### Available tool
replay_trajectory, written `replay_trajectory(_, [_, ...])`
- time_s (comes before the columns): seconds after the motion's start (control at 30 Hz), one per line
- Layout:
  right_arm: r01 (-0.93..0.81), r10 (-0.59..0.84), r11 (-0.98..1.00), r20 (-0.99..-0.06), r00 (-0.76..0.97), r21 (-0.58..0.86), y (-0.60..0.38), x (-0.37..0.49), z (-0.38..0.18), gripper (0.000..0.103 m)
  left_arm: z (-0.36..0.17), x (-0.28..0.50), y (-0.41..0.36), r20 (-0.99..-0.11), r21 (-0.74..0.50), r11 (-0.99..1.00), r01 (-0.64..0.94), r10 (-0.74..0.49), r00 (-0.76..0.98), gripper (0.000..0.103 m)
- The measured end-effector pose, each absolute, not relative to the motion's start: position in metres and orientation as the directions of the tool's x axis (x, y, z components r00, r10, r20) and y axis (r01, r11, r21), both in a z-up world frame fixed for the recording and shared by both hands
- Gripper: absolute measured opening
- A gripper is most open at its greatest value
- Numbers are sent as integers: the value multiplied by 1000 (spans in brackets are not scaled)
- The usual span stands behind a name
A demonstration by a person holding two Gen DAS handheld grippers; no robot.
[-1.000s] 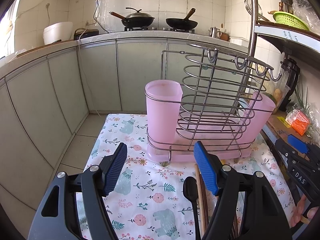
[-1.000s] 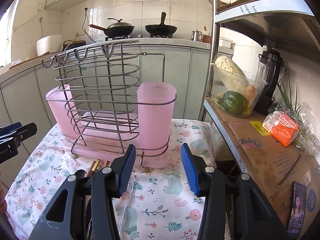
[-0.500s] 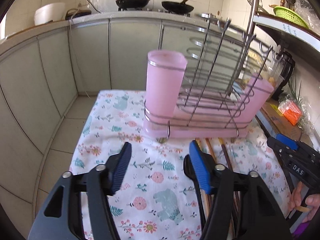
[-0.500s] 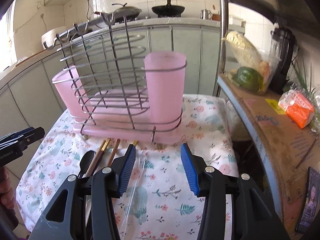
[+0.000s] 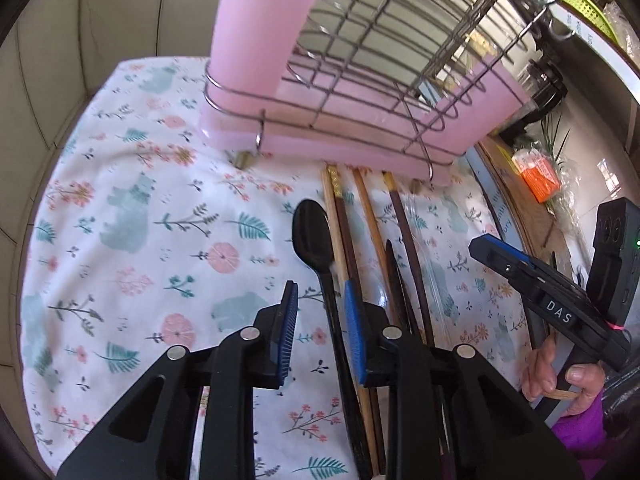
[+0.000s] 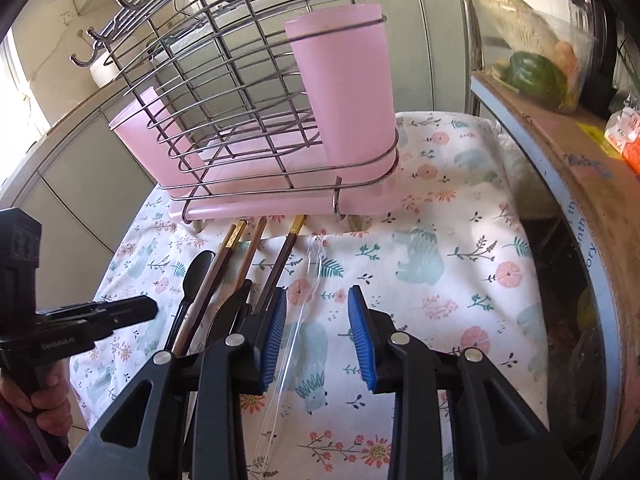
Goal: Organize utensils
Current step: 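Close the left tool on the black spoon while the right tool grasps the clear fork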
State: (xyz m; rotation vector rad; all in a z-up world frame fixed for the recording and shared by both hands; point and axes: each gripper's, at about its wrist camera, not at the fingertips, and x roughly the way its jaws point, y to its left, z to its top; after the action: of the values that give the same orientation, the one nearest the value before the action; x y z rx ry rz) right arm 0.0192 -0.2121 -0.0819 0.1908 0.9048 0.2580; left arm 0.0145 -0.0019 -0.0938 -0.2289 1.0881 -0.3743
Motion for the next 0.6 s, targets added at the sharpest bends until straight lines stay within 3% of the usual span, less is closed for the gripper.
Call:
replay_trajectory(0.27, [-133, 333, 940, -759, 559, 314, -218, 24, -92, 31, -114, 29, -15, -845, -380, 909, 169, -415, 336, 9])
replay_trajectory(0.6, [-145, 357, 932, -779, 515, 332, -211, 32, -101, 30, -100, 20, 20, -836, -343, 934, 96, -350, 422, 6])
